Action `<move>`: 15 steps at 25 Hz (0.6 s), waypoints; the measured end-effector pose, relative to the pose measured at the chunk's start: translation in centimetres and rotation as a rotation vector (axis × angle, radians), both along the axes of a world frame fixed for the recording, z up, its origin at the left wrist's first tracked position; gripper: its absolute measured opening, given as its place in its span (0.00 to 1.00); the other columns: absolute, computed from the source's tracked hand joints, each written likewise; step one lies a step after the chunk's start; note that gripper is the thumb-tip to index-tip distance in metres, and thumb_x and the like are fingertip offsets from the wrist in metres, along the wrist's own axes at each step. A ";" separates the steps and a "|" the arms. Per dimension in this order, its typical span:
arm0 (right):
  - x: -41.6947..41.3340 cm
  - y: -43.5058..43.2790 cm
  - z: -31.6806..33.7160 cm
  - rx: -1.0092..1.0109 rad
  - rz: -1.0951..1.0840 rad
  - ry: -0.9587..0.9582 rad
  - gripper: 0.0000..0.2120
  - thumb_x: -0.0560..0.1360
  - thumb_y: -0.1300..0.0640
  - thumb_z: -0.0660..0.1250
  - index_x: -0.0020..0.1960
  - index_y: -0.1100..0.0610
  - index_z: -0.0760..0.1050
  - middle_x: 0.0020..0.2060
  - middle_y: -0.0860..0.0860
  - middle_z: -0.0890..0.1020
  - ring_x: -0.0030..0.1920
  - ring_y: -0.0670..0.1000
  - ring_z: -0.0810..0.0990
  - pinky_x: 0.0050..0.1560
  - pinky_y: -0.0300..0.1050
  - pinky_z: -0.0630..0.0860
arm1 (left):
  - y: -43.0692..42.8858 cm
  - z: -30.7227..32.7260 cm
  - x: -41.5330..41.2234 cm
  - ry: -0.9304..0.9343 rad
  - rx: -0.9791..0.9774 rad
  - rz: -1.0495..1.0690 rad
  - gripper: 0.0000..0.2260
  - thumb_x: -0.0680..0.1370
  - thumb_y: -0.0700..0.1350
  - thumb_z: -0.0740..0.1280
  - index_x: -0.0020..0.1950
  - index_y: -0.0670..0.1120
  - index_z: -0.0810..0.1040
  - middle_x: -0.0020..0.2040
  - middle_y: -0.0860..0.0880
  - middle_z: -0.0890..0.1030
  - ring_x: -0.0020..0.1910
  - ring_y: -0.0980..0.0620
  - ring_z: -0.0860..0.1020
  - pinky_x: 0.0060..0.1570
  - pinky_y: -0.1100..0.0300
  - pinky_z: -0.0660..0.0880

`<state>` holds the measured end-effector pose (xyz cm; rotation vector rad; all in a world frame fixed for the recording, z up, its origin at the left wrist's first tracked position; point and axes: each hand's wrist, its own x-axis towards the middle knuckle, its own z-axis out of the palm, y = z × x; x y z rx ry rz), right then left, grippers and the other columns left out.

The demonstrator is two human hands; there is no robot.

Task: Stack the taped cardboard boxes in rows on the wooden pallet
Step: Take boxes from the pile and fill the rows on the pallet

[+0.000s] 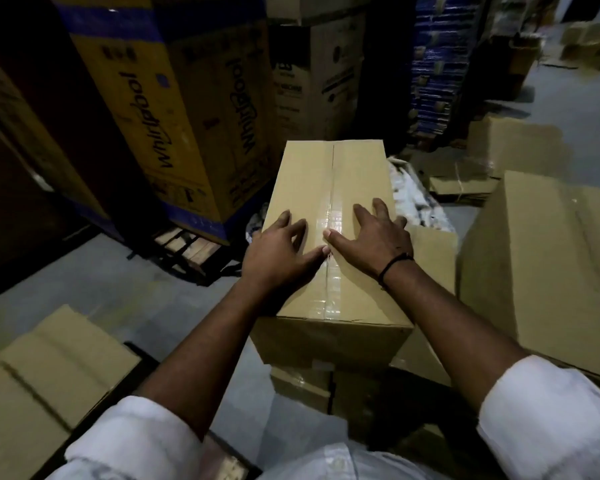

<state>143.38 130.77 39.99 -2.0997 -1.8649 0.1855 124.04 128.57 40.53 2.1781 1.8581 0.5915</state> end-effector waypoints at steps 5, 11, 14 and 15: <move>-12.1 -1.2 -0.1 0.024 0.185 0.034 0.44 0.71 0.23 0.59 0.80 0.45 0.61 0.82 0.52 0.56 0.76 0.67 0.61 0.68 0.62 0.70 | -4.9 -0.2 -10.9 -0.011 0.048 0.212 0.41 0.72 0.78 0.61 0.78 0.56 0.69 0.82 0.50 0.61 0.78 0.43 0.65 0.73 0.37 0.67; -26.0 -4.4 -2.0 -0.010 0.436 0.064 0.45 0.69 0.21 0.59 0.80 0.44 0.61 0.81 0.50 0.56 0.77 0.67 0.59 0.71 0.63 0.66 | -12.6 -2.0 -22.6 -0.023 0.006 0.482 0.42 0.70 0.79 0.62 0.79 0.57 0.68 0.82 0.51 0.60 0.78 0.42 0.65 0.73 0.38 0.67; -31.1 -6.7 -4.0 -0.056 0.521 0.059 0.45 0.69 0.22 0.60 0.80 0.44 0.62 0.81 0.49 0.55 0.77 0.66 0.60 0.72 0.62 0.66 | -16.3 -3.9 -26.7 -0.046 -0.043 0.567 0.43 0.70 0.78 0.63 0.79 0.56 0.69 0.83 0.52 0.60 0.77 0.42 0.65 0.72 0.41 0.68; -32.4 -7.4 -4.8 -0.079 0.541 0.059 0.45 0.69 0.22 0.61 0.80 0.44 0.62 0.81 0.49 0.55 0.77 0.66 0.60 0.73 0.63 0.66 | -17.4 -4.7 -27.7 -0.053 -0.057 0.592 0.43 0.70 0.78 0.64 0.78 0.56 0.69 0.83 0.52 0.60 0.77 0.41 0.65 0.72 0.42 0.68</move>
